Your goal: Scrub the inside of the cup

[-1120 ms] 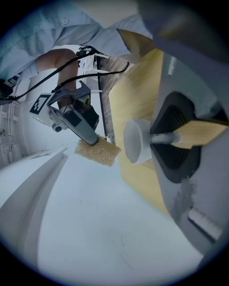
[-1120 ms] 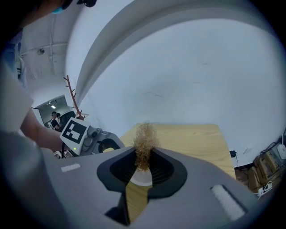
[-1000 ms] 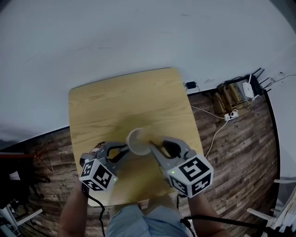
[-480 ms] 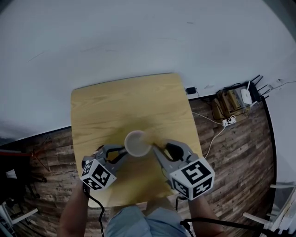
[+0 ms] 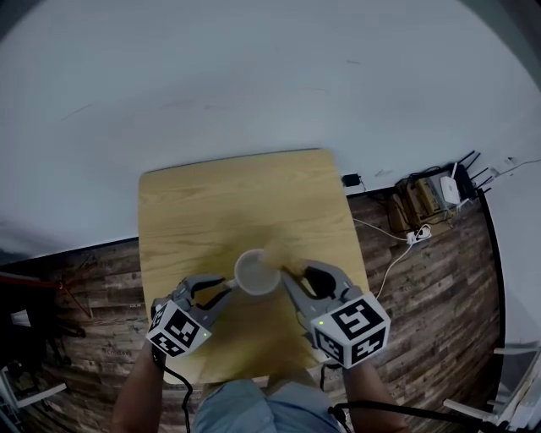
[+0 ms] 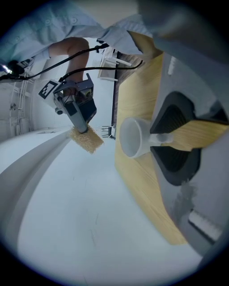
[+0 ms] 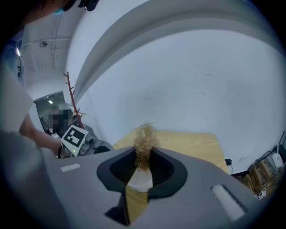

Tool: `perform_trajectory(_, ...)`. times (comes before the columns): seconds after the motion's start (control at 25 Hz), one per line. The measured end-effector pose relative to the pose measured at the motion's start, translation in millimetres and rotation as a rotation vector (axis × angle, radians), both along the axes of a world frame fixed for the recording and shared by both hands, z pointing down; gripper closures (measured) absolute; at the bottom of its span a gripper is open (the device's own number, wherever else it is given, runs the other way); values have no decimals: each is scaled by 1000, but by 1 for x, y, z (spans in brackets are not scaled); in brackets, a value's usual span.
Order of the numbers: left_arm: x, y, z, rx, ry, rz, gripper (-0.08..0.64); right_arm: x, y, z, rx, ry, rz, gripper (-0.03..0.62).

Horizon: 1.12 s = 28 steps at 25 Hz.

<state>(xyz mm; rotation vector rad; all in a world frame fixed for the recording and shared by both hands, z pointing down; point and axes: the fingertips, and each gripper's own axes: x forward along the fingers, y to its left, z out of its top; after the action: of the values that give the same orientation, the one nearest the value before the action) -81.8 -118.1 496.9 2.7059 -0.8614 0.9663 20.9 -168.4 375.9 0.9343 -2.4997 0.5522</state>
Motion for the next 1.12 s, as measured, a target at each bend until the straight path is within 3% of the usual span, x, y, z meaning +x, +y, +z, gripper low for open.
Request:
perform_trajectory(0.12,-11,3,-18,18,15,-49,459,-4,-1,-8,17,-16,-4,518)
perform_trajectory(0.24,-15,-3,-55,92,51,-122,459,-7,-2,-18,42,-36,-8,517)
perform_trajectory(0.56,-21,-31,-161,307,186,-412,473,-22,2,-50,121,-82,-39,515)
perform_trajectory(0.64,-22,-33,-181,337,220,-492,532,-25,5,-56,141,-88,-43,515)
perform_trajectory(0.8,-23,-34,-213,394,287,-614,539,-30,6,-72,188,-100,-43,515)
perform_trajectory(0.96,-22,-31,-232,417,330,-690,539,-34,10,-85,226,-106,-55,515)
perform_trajectory(1.12,-16,-28,-245,448,347,-715,538,-35,14,-95,256,-113,-62,515)
